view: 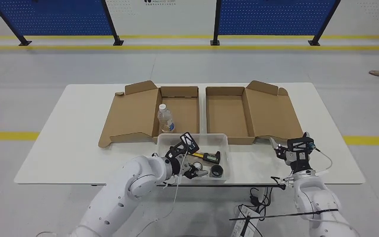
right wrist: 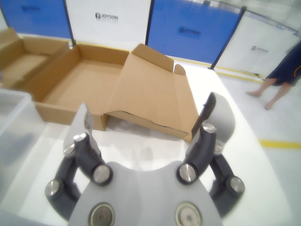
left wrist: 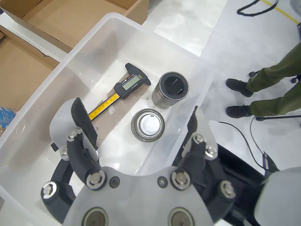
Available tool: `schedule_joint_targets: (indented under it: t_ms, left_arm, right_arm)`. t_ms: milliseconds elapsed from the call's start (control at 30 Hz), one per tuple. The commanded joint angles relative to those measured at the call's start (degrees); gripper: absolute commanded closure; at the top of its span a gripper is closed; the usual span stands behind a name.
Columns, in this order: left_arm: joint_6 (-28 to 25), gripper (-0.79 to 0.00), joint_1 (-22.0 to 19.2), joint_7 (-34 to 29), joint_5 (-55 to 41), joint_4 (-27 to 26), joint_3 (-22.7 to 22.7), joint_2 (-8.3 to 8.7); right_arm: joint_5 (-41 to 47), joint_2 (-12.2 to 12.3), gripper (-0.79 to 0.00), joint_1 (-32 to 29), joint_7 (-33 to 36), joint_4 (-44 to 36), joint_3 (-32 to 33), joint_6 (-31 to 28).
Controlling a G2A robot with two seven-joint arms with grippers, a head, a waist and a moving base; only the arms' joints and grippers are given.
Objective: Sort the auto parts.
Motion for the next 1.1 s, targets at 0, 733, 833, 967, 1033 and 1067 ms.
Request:
schedule_joint_targets:
  t_ms: [0, 733, 833, 967, 1033, 1067]
  left_arm:
    - [0.0, -0.785, -0.2, 0.0, 0.1, 0.4, 0.3, -0.03]
    - [-0.5, -0.456, -0.7, -0.5, 1.2, 2.6, 0.9, 0.20]
    - [-0.7, -0.419, -0.6, -0.5, 1.4, 2.6, 1.0, 0.25]
    - [-1.0, -0.397, -0.4, -0.8, 1.6, 2.3, 1.4, 0.30]
    - [-1.0, -0.391, -0.4, -0.7, 1.7, 2.5, 1.4, 0.32]
    - [-1.1, -0.391, -0.4, -0.7, 1.7, 2.5, 1.5, 0.33]
  right_arm:
    - [0.0, 0.0, -0.785, 0.0, 0.0, 0.0, 0.0, 0.0]
    - [0.0, 0.0, -0.785, 0.0, 0.0, 0.0, 0.0, 0.0]
    - [0.0, 0.0, -0.785, 0.0, 0.0, 0.0, 0.0, 0.0]
    - [0.0, 0.0, -0.785, 0.0, 0.0, 0.0, 0.0, 0.0]
    - [0.0, 0.0, -0.785, 0.0, 0.0, 0.0, 0.0, 0.0]
    - [0.0, 0.0, -0.785, 0.0, 0.0, 0.0, 0.0, 0.0]
